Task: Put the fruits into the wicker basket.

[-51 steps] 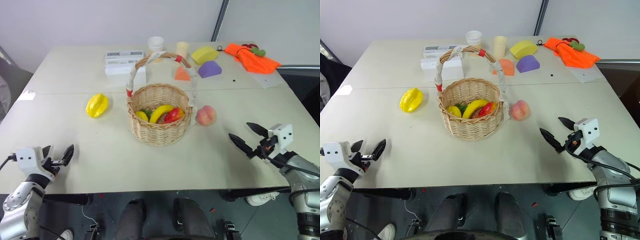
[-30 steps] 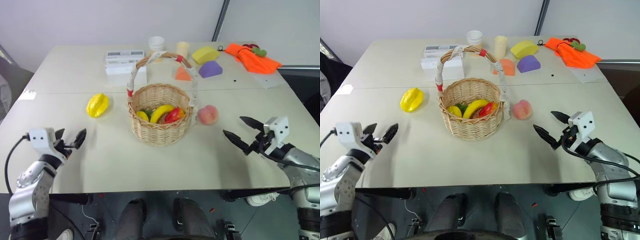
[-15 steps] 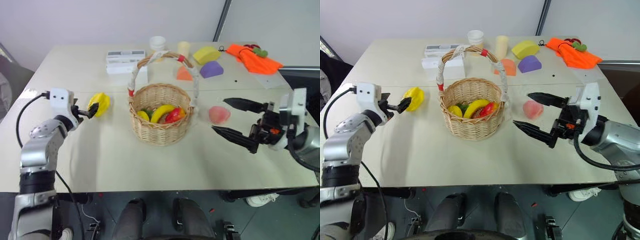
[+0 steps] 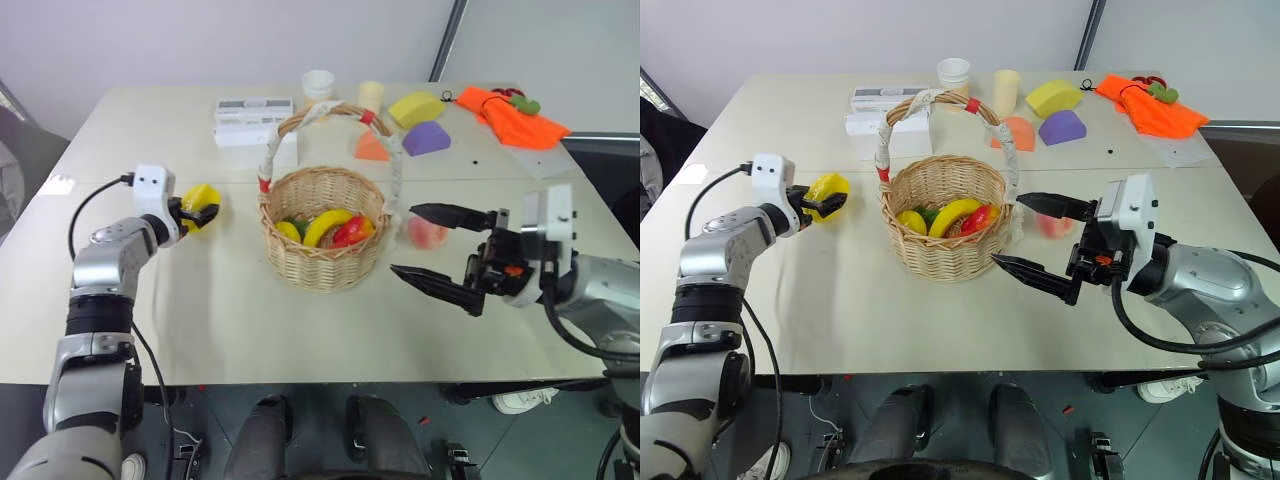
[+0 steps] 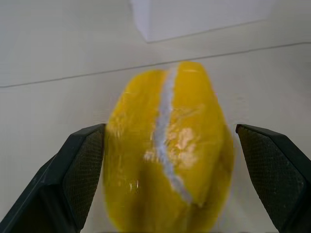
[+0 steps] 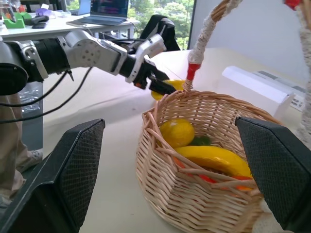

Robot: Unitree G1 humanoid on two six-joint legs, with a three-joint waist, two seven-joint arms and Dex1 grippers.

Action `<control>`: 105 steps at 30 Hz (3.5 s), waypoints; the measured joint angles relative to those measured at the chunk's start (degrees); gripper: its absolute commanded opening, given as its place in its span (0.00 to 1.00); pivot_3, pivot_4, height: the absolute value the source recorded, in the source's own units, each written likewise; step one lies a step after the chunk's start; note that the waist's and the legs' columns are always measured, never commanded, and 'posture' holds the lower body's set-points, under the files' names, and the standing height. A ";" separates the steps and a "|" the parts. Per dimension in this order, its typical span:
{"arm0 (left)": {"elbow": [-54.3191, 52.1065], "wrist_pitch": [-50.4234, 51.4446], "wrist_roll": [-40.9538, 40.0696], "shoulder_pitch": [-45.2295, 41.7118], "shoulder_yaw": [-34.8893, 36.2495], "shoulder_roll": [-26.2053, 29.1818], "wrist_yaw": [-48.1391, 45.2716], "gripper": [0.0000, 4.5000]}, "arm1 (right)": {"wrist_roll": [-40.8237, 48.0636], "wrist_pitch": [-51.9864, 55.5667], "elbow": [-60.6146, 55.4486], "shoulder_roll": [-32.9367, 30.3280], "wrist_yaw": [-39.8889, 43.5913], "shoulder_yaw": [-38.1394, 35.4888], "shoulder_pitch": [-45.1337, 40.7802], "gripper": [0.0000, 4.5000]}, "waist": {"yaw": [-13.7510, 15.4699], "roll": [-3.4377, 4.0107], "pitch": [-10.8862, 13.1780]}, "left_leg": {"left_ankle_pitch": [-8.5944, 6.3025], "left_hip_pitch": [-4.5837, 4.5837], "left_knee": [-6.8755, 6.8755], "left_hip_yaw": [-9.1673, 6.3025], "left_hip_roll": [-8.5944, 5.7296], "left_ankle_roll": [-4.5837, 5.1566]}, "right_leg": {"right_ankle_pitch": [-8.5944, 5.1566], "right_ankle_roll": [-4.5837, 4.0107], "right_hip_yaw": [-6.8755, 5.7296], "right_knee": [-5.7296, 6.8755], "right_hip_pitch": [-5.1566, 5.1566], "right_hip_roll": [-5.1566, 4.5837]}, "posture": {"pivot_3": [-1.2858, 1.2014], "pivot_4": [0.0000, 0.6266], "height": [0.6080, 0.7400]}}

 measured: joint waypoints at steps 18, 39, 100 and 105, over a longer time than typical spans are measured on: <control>-19.56 -3.51 -5.76 17.82 7.75 4.96 -7.32 0.58 | 1.08 2.08 -0.45 -1.70 -3.41 0.85 -6.58 1.00 | -1.13 0.00 0.00 | -0.01 -0.05 -0.12 -0.02 0.25 -0.03 | -0.03 -0.07 0.24 -0.01 -0.22 -0.20 | 0.52 0.24 1.00; -39.89 15.47 -17.88 0.02 -12.17 1.03 -5.67 0.99 | -14.23 -4.25 14.41 1.49 -2.85 2.45 0.02 1.00 | -0.93 -0.01 0.02 | -0.13 0.00 0.09 0.67 0.18 0.19 | 0.00 0.23 0.35 0.10 -0.10 0.13 | 0.52 0.24 1.00; -45.48 -7.70 -21.42 28.49 4.26 7.65 -23.94 1.00 | -27.46 9.99 12.94 16.86 -19.05 27.83 -24.37 0.99 | -1.21 -0.01 0.02 | -0.11 -0.82 0.29 1.19 0.81 0.17 | 0.39 0.02 0.50 0.11 -1.07 0.32 | 0.52 0.24 1.00; -45.60 -7.65 -21.77 28.62 4.17 7.65 -23.74 1.00 | -21.22 9.05 5.09 10.47 -11.98 17.39 -18.27 0.99 | -1.06 -0.02 0.01 | -0.10 -0.79 0.32 1.16 0.83 0.17 | 0.39 0.04 0.50 0.09 -0.97 0.34 | 0.52 0.24 1.00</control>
